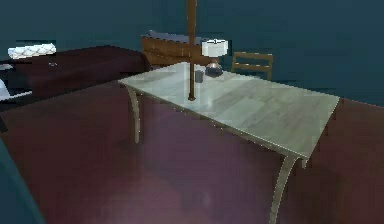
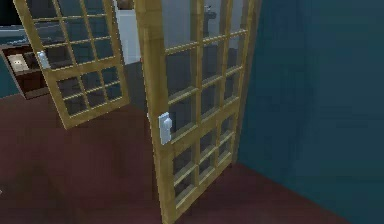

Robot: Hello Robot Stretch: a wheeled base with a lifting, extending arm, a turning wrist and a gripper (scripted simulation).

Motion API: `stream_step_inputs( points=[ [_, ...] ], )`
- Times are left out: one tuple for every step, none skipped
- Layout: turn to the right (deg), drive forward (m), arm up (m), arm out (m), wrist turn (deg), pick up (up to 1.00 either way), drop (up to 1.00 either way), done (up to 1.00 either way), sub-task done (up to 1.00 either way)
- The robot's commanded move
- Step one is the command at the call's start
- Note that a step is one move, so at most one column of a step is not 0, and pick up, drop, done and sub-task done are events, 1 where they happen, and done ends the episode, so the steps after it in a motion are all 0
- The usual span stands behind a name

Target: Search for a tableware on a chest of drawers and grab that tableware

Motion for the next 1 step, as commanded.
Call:
stream_step_inputs(
  points=[
    [-9.0,0.00,0.00,0.00,0.0,0.00,0.00,0.00,0.00]
  ],
)
